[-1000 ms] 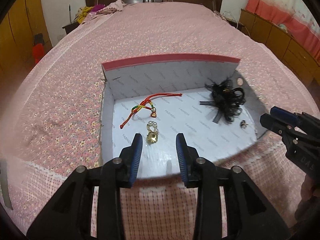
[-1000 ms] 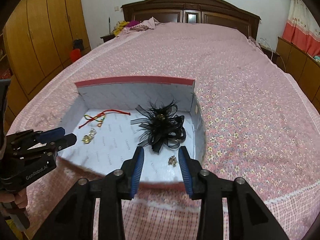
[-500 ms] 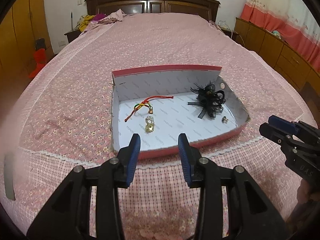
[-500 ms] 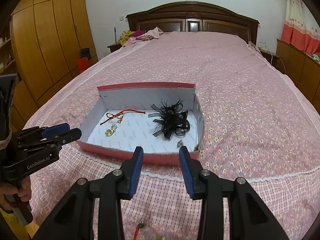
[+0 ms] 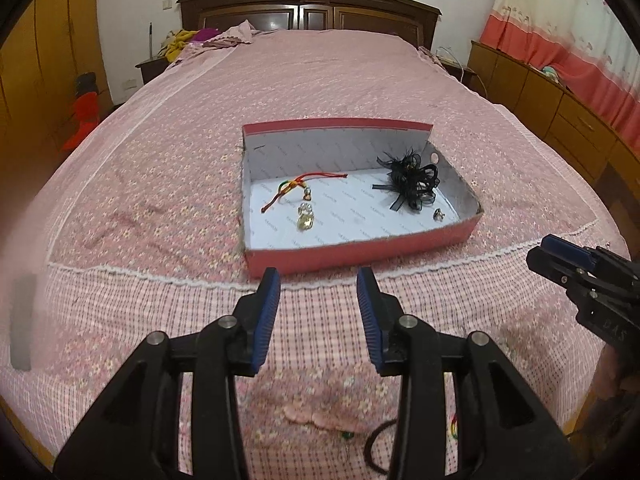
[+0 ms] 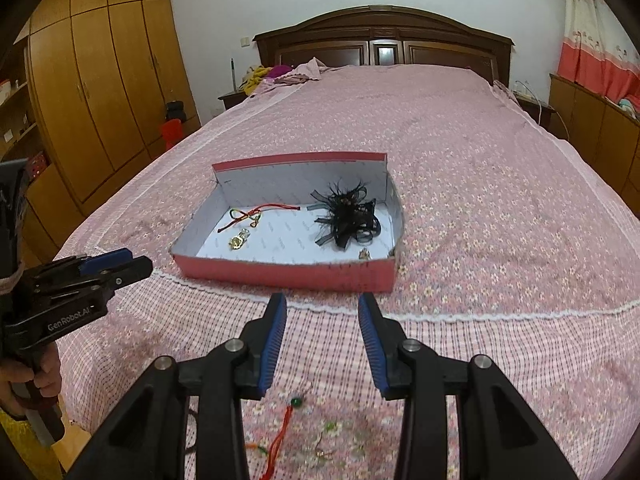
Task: Organize jewelry
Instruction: 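Withdraw both grippers from the shoebox toward the remaining jewelry, then close the right gripper on the green bead bracelet while the left grasps the hair clip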
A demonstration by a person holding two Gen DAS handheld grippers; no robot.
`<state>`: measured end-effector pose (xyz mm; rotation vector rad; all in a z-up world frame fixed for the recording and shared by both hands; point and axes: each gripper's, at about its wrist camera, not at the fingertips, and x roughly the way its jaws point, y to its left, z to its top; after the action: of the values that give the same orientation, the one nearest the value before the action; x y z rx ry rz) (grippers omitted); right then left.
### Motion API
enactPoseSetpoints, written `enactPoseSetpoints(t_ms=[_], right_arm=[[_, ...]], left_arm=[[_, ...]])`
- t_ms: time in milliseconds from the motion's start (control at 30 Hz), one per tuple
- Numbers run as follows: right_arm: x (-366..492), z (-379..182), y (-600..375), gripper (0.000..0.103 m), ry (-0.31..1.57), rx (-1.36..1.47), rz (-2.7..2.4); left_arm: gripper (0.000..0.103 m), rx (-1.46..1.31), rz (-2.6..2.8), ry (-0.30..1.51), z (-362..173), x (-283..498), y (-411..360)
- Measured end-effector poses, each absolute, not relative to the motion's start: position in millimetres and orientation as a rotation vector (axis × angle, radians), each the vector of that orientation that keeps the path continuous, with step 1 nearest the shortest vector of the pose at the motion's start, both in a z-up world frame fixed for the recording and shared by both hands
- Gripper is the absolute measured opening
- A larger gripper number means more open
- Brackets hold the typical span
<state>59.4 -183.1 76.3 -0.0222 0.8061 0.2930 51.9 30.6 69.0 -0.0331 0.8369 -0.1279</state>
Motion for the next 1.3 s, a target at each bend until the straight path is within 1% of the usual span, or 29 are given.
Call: enactPoseSetpoints(t_ms=[233,667,1133,1200,1233,1300], right_arm=[[43,64,-188,0.041,0.828,-0.006,0.284],[25,18,-204,0.041,0.929,0.034,0.231],[20,-15,-209,0.04,0.988,-0.008,0.189],[20,-18,-208,0.034,0.995,-0.017,0.192],[20,-20,-208,0.033,0.998,-0.023,0.192],[20,-22,-207,0.024,0.998,-0.039,0.19]], left_arm=[[0.031,-0.054,-0.123,0.851,59,36,38],[0.032,-0.073,-0.118,0.902,32,23,43],[0.032,-0.076,-0.107,0.947,11,16,49],[0.032,-0.073,-0.108,0.959,6,14,48],[0.032,-0.071,-0.108,0.963,5,14,48],[0.032,-0.067,-0.11,0.971,2,12,48]])
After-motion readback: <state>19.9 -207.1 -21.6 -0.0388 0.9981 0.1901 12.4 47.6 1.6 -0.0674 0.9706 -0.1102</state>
